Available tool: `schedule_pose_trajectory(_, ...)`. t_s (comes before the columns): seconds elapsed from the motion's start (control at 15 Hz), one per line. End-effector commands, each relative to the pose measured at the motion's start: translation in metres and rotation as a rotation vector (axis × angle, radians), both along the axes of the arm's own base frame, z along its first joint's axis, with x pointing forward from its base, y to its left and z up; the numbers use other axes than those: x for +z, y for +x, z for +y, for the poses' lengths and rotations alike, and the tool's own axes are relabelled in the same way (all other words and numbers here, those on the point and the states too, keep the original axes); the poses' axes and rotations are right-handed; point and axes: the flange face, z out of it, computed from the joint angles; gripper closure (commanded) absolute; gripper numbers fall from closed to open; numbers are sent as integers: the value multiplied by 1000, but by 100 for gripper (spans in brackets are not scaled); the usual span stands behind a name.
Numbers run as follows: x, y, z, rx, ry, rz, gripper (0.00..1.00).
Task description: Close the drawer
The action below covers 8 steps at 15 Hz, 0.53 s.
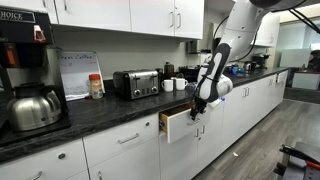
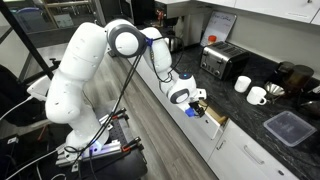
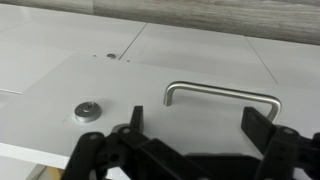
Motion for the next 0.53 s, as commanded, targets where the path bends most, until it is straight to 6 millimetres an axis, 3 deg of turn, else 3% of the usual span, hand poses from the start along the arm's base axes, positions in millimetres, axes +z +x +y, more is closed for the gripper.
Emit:
schedule_pose_trajectory(0.0, -6, 21, 0, 11, -6, -50, 0)
schedule_pose_trajectory(0.47, -4, 55, -1, 35, -24, -122, 0)
